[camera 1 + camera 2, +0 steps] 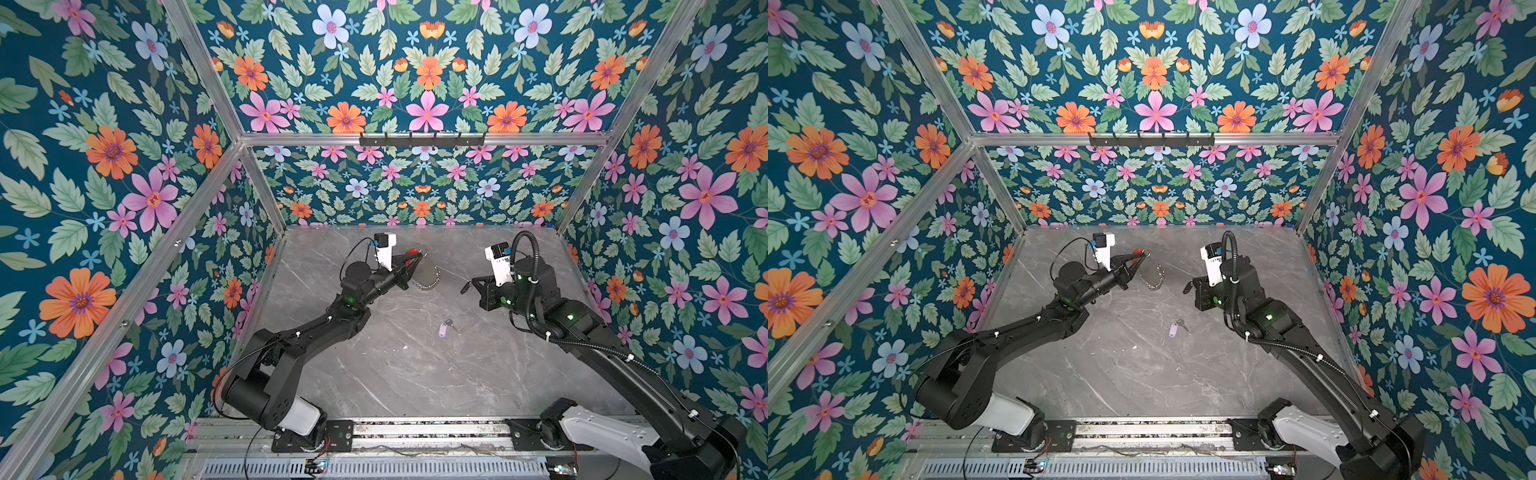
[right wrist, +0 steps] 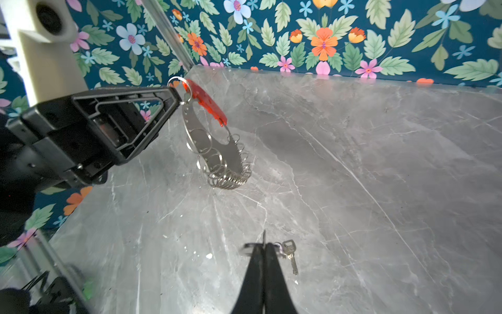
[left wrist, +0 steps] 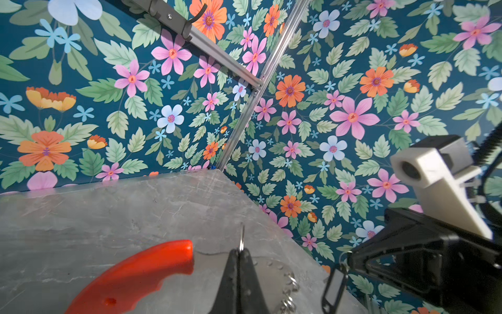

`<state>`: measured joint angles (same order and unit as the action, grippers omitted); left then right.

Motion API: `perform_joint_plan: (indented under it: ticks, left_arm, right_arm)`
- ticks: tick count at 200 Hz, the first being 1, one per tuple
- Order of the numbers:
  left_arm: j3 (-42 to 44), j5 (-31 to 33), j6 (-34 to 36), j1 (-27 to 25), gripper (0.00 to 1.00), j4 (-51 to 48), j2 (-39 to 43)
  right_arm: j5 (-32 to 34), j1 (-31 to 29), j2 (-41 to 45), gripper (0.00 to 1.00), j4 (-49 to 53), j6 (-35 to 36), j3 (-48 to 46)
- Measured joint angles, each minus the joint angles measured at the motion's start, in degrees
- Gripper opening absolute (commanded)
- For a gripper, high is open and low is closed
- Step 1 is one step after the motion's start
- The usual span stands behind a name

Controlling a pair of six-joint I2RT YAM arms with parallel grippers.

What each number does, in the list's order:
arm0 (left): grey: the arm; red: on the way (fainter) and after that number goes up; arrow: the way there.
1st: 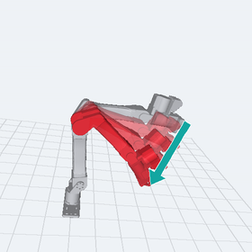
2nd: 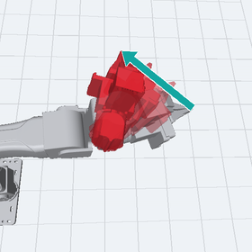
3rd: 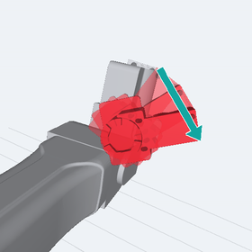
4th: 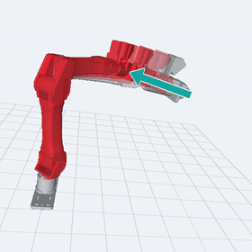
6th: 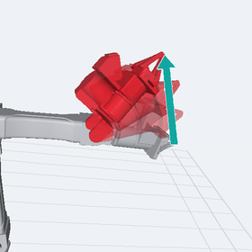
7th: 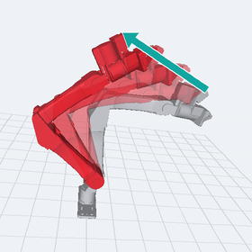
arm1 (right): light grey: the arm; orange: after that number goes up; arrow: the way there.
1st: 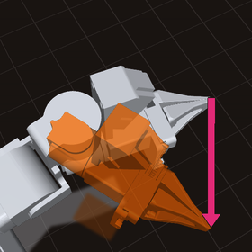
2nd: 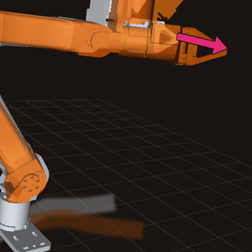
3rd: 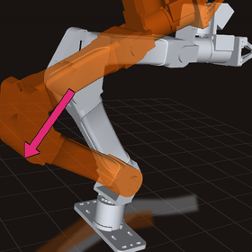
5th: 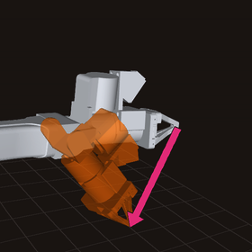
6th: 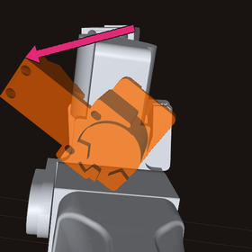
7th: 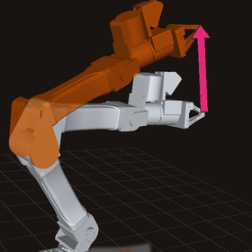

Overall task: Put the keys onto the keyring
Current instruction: 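Lift the black-tag key with the right gripper toward the keyring held by the left gripper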

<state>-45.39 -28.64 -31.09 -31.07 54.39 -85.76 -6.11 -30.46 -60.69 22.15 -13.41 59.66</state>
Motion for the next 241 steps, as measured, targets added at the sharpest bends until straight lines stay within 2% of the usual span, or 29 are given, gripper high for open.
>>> perform_joint_plan:
  ticks: [65, 101, 195, 241]
  left_arm:
    - [0.1, -11.6, 0.7, 0.0, 0.0, 1.8, 1.0]
    - [-0.2, -14.9, -0.2, -0.1, 0.0, 3.8, 0.4]
    - [-0.4, -17.4, -1.9, -0.1, 0.0, 4.3, 0.3]
    - [-0.7, -17.7, -1.9, -0.1, 0.0, 4.3, 0.2]
  right_arm:
    - [-10.3, 1.3, -1.1, 0.0, 3.0, 3.1, 3.9]
    - [-13.0, 1.3, -1.3, 0.0, 3.3, 3.3, 4.3]
    - [-15.1, 1.3, -3.1, 0.0, 0.6, 3.0, 6.3]
    - [-12.9, 1.2, -4.7, 0.0, -1.6, 1.7, 6.3]
